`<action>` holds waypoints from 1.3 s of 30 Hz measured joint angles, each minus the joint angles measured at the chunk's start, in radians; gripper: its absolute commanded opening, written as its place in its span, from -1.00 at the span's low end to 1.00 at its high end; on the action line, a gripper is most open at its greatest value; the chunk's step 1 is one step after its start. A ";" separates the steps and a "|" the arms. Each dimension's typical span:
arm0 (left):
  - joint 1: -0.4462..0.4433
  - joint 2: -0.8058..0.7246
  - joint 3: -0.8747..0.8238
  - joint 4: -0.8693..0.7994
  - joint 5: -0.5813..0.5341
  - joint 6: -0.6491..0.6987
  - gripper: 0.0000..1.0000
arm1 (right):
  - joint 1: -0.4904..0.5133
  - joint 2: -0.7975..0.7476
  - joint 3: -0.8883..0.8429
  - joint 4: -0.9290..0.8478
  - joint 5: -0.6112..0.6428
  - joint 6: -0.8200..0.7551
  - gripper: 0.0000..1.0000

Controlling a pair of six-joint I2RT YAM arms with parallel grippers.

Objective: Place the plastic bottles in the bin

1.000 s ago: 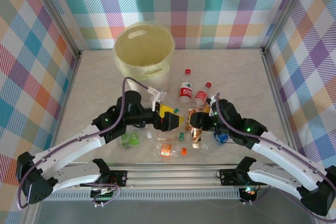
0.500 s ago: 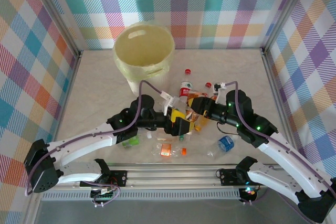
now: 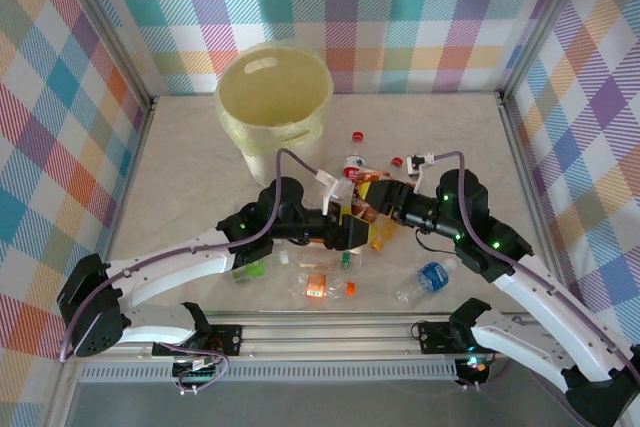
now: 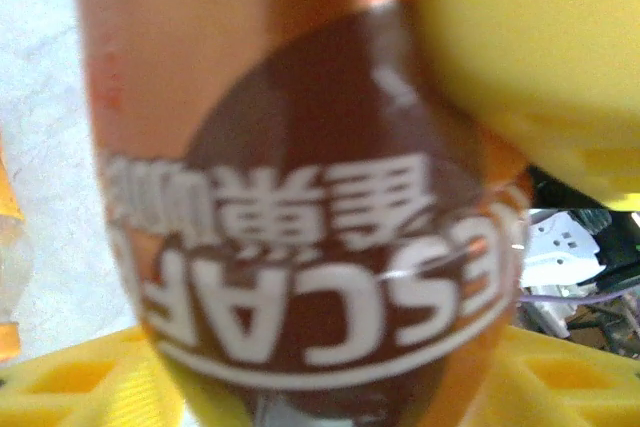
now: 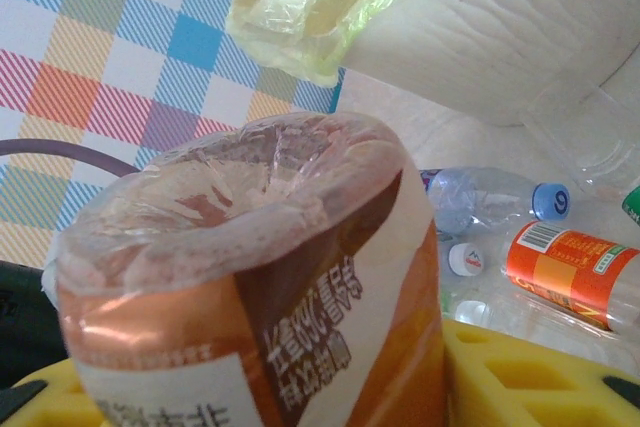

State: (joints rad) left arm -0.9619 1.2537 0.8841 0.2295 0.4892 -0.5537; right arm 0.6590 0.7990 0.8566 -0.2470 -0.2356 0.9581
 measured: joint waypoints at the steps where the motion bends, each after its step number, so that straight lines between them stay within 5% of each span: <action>1: 0.000 0.000 0.003 0.004 0.000 -0.003 0.13 | 0.000 -0.001 0.000 0.000 -0.001 0.000 0.06; 10: 0.000 0.005 0.011 0.009 0.007 -0.006 -0.19 | -0.012 -0.013 -0.011 0.010 -0.010 0.005 0.12; 23: 0.000 0.008 0.034 -0.059 -0.019 0.002 -0.33 | -0.019 -0.045 -0.011 -0.048 0.033 -0.006 0.69; 31: 0.023 -0.011 0.112 -0.249 -0.094 0.058 -0.33 | -0.024 -0.116 0.039 -0.227 0.082 -0.120 0.87; 39: 0.169 -0.023 0.351 -0.561 -0.165 0.188 -0.27 | -0.025 -0.202 0.123 -0.428 0.153 -0.262 1.00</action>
State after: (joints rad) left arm -0.7925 1.2308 1.2346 -0.3313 0.3241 -0.3660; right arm 0.6338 0.5972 0.9798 -0.6754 -0.0830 0.6956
